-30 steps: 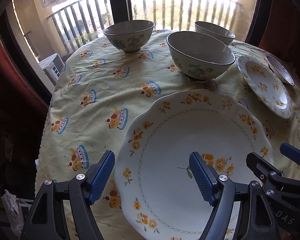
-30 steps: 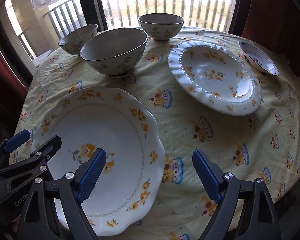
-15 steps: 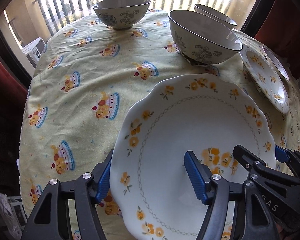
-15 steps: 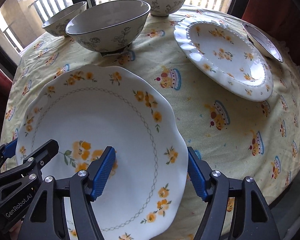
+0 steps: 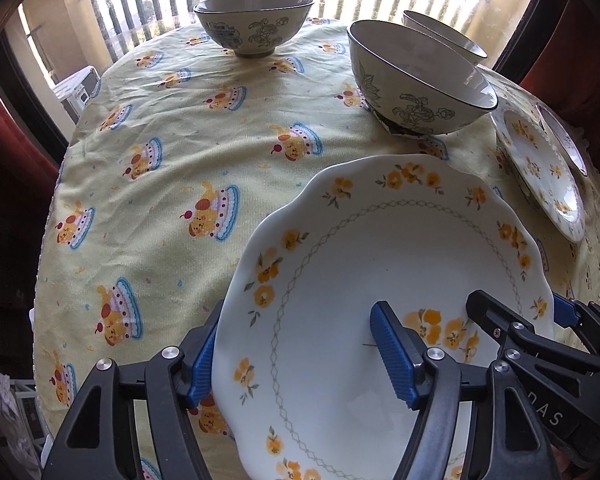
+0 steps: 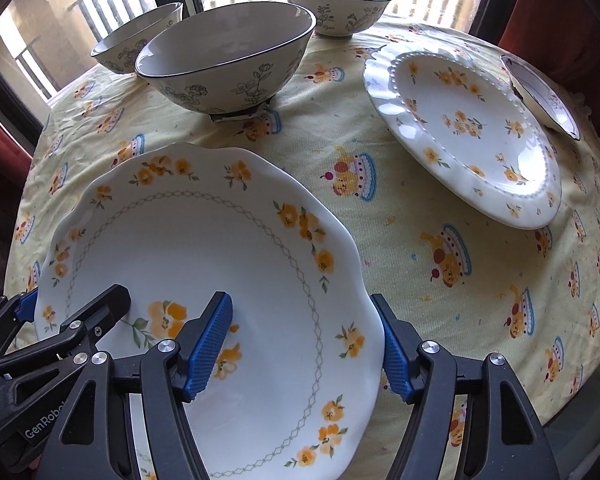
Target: Organize plates and bowls
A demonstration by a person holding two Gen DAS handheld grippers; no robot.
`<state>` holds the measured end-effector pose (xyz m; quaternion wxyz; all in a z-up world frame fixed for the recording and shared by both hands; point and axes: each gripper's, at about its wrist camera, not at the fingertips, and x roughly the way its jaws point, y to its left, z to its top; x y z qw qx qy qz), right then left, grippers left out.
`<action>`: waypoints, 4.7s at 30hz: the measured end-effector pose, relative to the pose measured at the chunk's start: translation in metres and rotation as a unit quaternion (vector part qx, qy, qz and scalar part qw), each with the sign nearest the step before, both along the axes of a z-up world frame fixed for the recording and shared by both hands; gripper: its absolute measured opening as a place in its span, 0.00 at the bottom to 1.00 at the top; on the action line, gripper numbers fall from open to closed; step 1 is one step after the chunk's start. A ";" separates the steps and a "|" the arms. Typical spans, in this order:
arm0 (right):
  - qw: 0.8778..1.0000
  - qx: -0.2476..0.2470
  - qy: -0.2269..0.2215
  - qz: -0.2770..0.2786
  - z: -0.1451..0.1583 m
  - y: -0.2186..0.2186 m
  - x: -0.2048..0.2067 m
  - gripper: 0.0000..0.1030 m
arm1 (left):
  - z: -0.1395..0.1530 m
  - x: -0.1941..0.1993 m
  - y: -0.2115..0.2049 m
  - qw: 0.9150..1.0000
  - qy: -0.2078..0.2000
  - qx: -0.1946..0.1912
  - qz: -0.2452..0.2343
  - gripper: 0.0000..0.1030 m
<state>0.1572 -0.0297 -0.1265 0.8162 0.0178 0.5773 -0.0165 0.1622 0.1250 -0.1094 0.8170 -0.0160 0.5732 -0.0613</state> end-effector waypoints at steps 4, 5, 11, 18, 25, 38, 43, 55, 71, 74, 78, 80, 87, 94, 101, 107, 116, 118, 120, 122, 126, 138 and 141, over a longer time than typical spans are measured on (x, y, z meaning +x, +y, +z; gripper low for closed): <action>1.000 0.003 -0.003 0.005 0.004 -0.006 -0.001 0.70 | 0.007 -0.005 -0.006 1.000 -0.004 -0.002 0.008 0.68; 1.000 0.001 -0.008 0.009 0.007 -0.008 -0.001 0.70 | 0.010 -0.005 -0.009 1.000 -0.007 -0.001 0.009 0.68; 1.000 -0.007 -0.017 0.016 0.019 -0.030 -0.008 0.70 | 0.018 -0.010 -0.031 1.000 -0.006 -0.007 0.023 0.68; 0.999 -0.008 -0.025 0.034 0.031 -0.064 -0.011 0.70 | 0.028 -0.019 -0.068 0.999 -0.009 -0.001 0.047 0.68; 0.998 -0.001 -0.034 0.050 0.042 -0.101 -0.007 0.70 | 0.040 -0.020 -0.106 0.998 -0.025 0.007 0.062 0.68; 0.998 0.000 -0.044 0.050 0.051 -0.177 -0.003 0.70 | 0.044 -0.018 -0.183 0.998 -0.041 0.009 0.056 0.68; 0.998 -0.002 -0.045 0.042 0.051 -0.214 -0.005 0.70 | 0.041 -0.015 -0.219 0.998 -0.042 0.002 0.049 0.68; 0.999 -0.007 -0.042 -0.006 0.045 -0.307 -0.015 0.69 | 0.038 -0.014 -0.302 0.999 -0.037 -0.003 -0.001 0.68; 0.998 -0.019 -0.010 -0.059 0.024 -0.382 -0.017 0.69 | 0.011 -0.013 -0.374 0.999 -0.006 -0.007 -0.046 0.68; 0.998 -0.015 0.002 -0.061 0.018 -0.391 -0.012 0.69 | 0.007 -0.010 -0.383 0.999 -0.002 -0.004 -0.050 0.68; 0.998 -0.008 0.014 -0.067 0.011 -0.400 -0.006 0.69 | 0.001 -0.004 -0.387 0.999 0.005 0.001 -0.044 0.68; 0.998 -0.004 0.020 -0.065 0.008 -0.401 -0.002 0.69 | 0.000 0.000 -0.386 0.999 0.004 0.002 -0.038 0.69; 0.998 0.004 0.019 -0.061 0.005 -0.401 0.006 0.69 | -0.002 0.004 -0.387 1.000 0.004 0.004 -0.029 0.70; 0.998 0.007 0.023 -0.062 0.005 -0.401 0.007 0.69 | 0.001 0.003 -0.383 0.999 0.010 0.003 -0.037 0.72; 0.998 -0.005 0.010 -0.067 0.024 -0.396 -0.003 0.72 | 0.019 -0.005 -0.373 0.999 0.000 0.007 -0.037 0.83; 0.997 0.009 -0.005 -0.080 0.041 -0.390 -0.015 0.76 | 0.031 -0.007 -0.354 0.999 -0.009 0.006 -0.035 0.84; 0.997 0.018 -0.030 -0.071 0.059 -0.351 -0.017 0.77 | 0.044 -0.004 -0.308 0.999 -0.027 0.008 -0.024 0.91; 0.997 0.030 -0.025 -0.073 0.058 -0.342 -0.013 0.77 | 0.048 -0.002 -0.298 0.999 -0.031 0.010 -0.028 0.91; 0.996 0.039 -0.024 -0.074 0.059 -0.331 -0.009 0.77 | 0.050 0.002 -0.287 0.999 -0.034 0.015 -0.026 0.91; 0.996 0.041 -0.028 -0.071 0.061 -0.320 -0.003 0.77 | 0.050 0.010 -0.276 0.999 -0.028 0.013 -0.019 0.91; 0.996 0.039 -0.037 -0.069 0.063 -0.299 0.010 0.77 | 0.047 0.026 -0.257 1.000 -0.016 0.008 0.000 0.91; 0.998 0.024 -0.045 -0.042 0.056 -0.263 0.065 0.77 | 0.031 0.078 -0.233 1.000 -0.011 0.017 0.012 0.92; 0.998 0.025 -0.049 -0.028 0.053 -0.261 0.081 0.77 | 0.023 0.090 -0.232 1.000 -0.007 0.019 0.015 0.92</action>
